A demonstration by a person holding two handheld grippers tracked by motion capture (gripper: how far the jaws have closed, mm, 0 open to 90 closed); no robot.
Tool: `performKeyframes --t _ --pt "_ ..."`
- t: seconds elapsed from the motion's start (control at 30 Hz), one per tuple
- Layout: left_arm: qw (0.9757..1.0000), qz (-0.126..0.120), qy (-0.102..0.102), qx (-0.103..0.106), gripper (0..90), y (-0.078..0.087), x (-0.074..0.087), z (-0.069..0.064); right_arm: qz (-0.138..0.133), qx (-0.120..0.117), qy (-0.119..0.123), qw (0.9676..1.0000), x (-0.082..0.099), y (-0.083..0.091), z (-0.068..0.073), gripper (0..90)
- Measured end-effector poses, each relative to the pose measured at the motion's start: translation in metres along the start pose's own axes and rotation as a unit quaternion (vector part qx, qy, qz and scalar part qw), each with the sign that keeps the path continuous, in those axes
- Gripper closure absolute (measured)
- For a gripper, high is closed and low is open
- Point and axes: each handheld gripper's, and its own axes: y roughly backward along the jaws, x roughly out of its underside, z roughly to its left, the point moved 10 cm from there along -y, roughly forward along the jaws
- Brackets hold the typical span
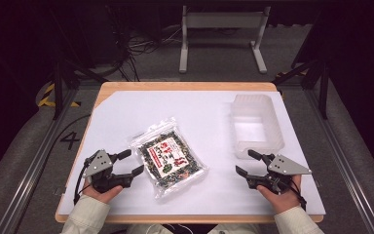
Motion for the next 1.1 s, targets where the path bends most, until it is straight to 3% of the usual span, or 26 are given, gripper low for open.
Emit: performKeyframes --t 0.07,0.3,0.53,0.63,0.77,1.0,1.1 --pt "1.0000 0.002 0.005 0.005 26.7 -0.001 -0.002 -0.002 0.001 -0.002 0.001 1.0000 0.001 -0.001 0.000 26.1" --pt "1.0000 -0.004 -0.006 0.003 26.9 0.000 -0.015 -0.003 0.001 -0.004 0.000 1.0000 0.001 0.000 0.000 29.0" --pt "0.9999 -0.009 0.007 -0.002 22.2 -0.004 -0.034 0.004 0.009 -0.008 -0.002 0.9999 0.005 -0.001 0.001 28.6" --pt "0.9999 -0.004 0.002 -0.011 21.8 -0.008 -0.041 0.010 0.009 -0.012 -0.003 0.9999 0.005 -0.002 0.003 28.7" --pt "0.9998 -0.006 0.014 -0.012 22.3 -0.012 -0.047 0.017 0.009 -0.014 0.004 0.9999 0.005 -0.003 0.005 29.2" --pt "0.9997 -0.009 0.014 -0.019 22.4 -0.020 -0.056 0.032 0.010 -0.018 0.006 0.9998 0.007 -0.006 0.005 29.5" --pt "0.9992 -0.016 0.032 -0.015 21.2 -0.021 -0.062 0.039 0.017 -0.022 0.006 0.9996 0.009 -0.006 0.006 30.9"
